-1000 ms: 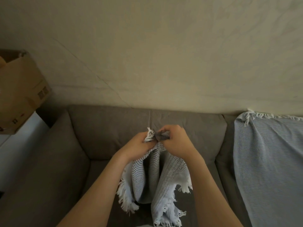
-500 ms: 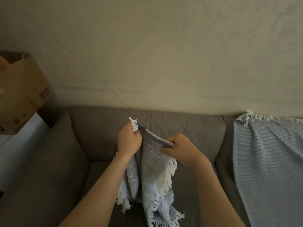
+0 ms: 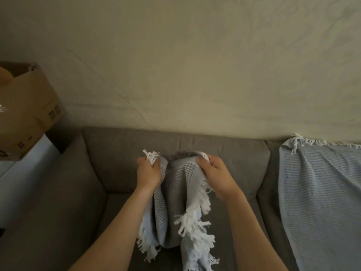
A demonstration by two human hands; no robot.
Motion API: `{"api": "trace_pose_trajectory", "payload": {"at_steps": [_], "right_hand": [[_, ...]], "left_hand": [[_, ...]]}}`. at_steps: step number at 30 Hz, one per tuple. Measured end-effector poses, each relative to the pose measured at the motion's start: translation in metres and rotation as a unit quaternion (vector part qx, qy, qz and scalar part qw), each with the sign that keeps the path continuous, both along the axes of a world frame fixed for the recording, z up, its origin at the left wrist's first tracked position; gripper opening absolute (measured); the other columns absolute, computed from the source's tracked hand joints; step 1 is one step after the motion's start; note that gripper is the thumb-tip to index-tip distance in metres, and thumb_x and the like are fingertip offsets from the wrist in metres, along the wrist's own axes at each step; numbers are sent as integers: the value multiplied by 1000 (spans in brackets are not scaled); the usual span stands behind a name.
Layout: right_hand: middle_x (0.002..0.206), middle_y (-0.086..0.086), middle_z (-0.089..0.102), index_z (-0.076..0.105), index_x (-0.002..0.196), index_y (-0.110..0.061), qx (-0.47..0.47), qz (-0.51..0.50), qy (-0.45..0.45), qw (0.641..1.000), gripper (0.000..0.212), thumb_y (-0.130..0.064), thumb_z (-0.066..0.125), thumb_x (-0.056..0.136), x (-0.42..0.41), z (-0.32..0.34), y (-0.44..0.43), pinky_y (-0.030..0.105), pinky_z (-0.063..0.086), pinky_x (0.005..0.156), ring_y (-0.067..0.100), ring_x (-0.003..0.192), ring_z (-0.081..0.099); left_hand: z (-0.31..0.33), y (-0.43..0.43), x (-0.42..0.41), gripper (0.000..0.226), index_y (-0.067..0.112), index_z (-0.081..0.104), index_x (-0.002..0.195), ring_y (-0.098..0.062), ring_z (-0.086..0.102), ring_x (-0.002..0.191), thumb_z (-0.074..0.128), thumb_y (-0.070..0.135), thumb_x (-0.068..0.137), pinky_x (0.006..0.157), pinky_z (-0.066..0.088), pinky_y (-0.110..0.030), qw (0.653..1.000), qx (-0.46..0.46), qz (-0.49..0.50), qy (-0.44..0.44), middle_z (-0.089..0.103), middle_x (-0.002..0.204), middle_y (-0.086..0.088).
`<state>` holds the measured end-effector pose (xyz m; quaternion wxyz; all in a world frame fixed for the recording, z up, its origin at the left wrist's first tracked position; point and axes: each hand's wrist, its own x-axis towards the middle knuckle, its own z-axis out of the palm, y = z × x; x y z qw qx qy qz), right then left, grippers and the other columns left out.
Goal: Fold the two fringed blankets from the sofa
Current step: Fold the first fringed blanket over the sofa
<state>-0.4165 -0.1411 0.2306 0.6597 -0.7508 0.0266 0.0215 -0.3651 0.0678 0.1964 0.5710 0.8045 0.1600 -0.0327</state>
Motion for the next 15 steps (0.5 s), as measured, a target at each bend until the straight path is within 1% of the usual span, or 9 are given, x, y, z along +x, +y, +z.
{"api": "trace_pose_trajectory", "payload": {"at_steps": [2, 3, 4, 7, 9, 10, 12, 14, 15], "right_hand": [[60, 12, 45, 43, 70, -5, -16, -79, -9, 997, 47, -30, 51, 109, 2, 2, -2, 31, 36, 57, 19, 56, 42], [55, -1, 39, 37, 66, -15, -29, -127, -14, 991, 46, -23, 48, 110, 2, 3, -3, 28, 32, 52, 11, 51, 36], [54, -6, 34, 33, 66, -19, -41, -178, -16, 983, 46, -20, 45, 110, 2, 3, -4, 28, 29, 51, 9, 49, 30], [58, -2, 35, 32, 67, -19, -63, -310, -3, 949, 42, -20, 41, 109, 5, -6, -9, 34, 30, 54, 13, 53, 32], [61, -1, 41, 36, 68, -19, -75, -354, 7, 932, 42, -21, 41, 109, 8, -13, -13, 35, 33, 56, 14, 55, 37], [63, -1, 45, 40, 69, -19, -85, -363, 6, 928, 42, -23, 41, 110, 9, -15, -14, 34, 35, 57, 15, 56, 41], [69, 1, 53, 48, 73, -16, -110, -359, 5, 927, 39, -25, 42, 111, 11, -16, -14, 32, 39, 60, 18, 63, 50], [73, 3, 56, 51, 75, -13, -148, -338, 12, 929, 38, -24, 45, 110, 13, -15, -12, 32, 39, 62, 20, 67, 54], [70, 2, 55, 49, 72, -13, -165, -323, 13, 932, 39, -23, 48, 110, 13, -13, -9, 32, 37, 59, 18, 64, 52]], "left_hand": [[-6, 4, 1, 63, -8, 40, 145, -40, 59, 131, 57, 40, 108, 112, 48, -50, 999, -15, 30, 43, 58, 143, -22], [-10, 6, 2, 65, -7, 42, 148, -39, 59, 132, 56, 42, 108, 113, 48, -50, 997, -27, 45, 52, 58, 146, -22], [-14, 9, 3, 63, -5, 47, 148, -39, 60, 131, 54, 43, 108, 113, 49, -49, 996, -42, 59, 54, 60, 145, -22], [-15, 10, -1, 64, -2, 56, 143, -35, 64, 123, 60, 49, 105, 106, 51, -40, 987, -111, 98, 69, 65, 135, -15], [-18, 10, -2, 65, -3, 54, 144, -33, 65, 118, 70, 43, 101, 97, 50, -34, 978, -156, 113, 80, 65, 129, -14], [-18, 10, -3, 62, -5, 54, 144, -33, 65, 116, 72, 35, 101, 95, 50, -33, 976, -168, 115, 73, 65, 131, -16], [-15, 9, -1, 52, -7, 57, 141, -32, 67, 115, 71, 24, 102, 99, 53, -35, 975, -183, 114, 55, 68, 130, -19], [-11, 4, -1, 36, -1, 68, 130, -29, 71, 109, 71, 21, 102, 103, 57, -42, 976, -191, 99, 40, 75, 119, -15], [-8, 1, -1, 28, 3, 72, 123, -29, 73, 107, 72, 21, 102, 101, 59, -44, 978, -191, 85, 30, 77, 112, -13]]}}
